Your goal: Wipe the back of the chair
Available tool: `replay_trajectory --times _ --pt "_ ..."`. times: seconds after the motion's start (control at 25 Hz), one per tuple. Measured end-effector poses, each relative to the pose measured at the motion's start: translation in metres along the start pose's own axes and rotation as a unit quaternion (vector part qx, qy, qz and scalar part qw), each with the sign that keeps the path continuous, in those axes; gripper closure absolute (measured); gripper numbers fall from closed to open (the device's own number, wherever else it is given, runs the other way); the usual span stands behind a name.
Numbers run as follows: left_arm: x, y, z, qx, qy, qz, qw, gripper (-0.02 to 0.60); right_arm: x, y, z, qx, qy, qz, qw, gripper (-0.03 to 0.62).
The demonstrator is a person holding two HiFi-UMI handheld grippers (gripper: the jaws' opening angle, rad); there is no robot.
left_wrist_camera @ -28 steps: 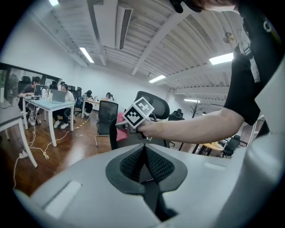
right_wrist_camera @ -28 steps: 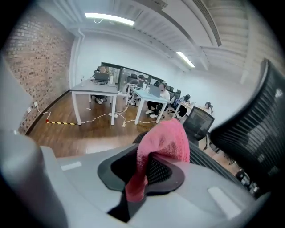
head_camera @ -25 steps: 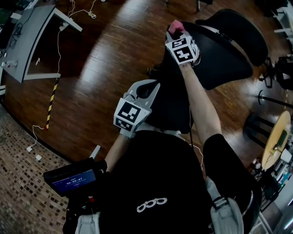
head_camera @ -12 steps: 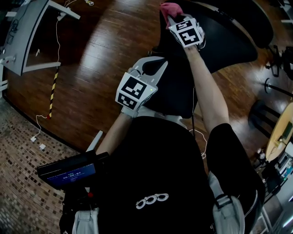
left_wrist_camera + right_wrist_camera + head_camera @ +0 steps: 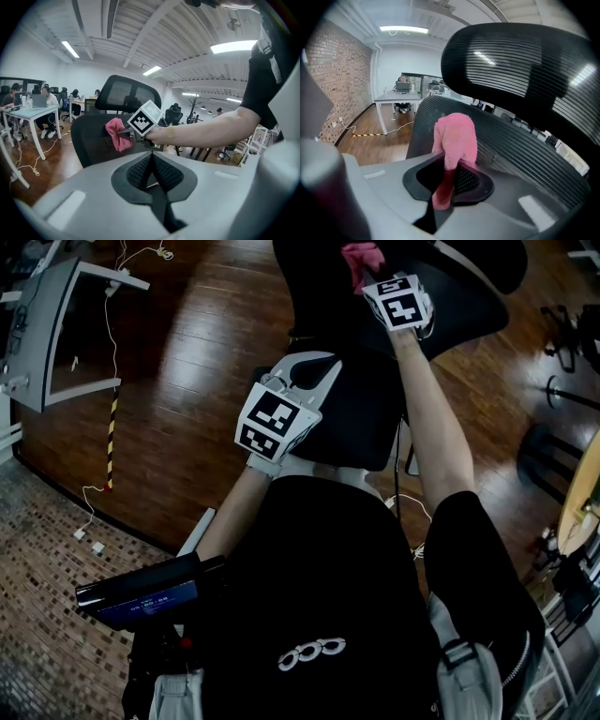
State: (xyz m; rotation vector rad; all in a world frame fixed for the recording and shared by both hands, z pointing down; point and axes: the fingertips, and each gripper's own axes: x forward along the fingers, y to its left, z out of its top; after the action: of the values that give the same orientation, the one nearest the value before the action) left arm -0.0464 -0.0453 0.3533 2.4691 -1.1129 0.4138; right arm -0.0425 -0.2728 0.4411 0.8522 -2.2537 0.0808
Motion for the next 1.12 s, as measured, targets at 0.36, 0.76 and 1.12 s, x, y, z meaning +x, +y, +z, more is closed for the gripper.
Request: replay_trajectory --times 0.36,0.76,1.12 --pt "0.041 -0.050 0.007 0.018 0.006 -0.019 0.9996 0.591 -0.051 -0.063 -0.060 0.029 0.002 -0.036 0.999 0.554" --pt "0.080 -0.104 0.012 0.029 0.011 -0.050 0.9983 0.591 -0.104 -0.120 -0.126 0.067 0.014 -0.071 0.995 0.554" --pt "0.092 -0.124 0.013 0.030 0.008 -0.056 0.9980 0.591 -0.142 -0.161 -0.181 0.116 0.036 -0.122 0.985 0.554"
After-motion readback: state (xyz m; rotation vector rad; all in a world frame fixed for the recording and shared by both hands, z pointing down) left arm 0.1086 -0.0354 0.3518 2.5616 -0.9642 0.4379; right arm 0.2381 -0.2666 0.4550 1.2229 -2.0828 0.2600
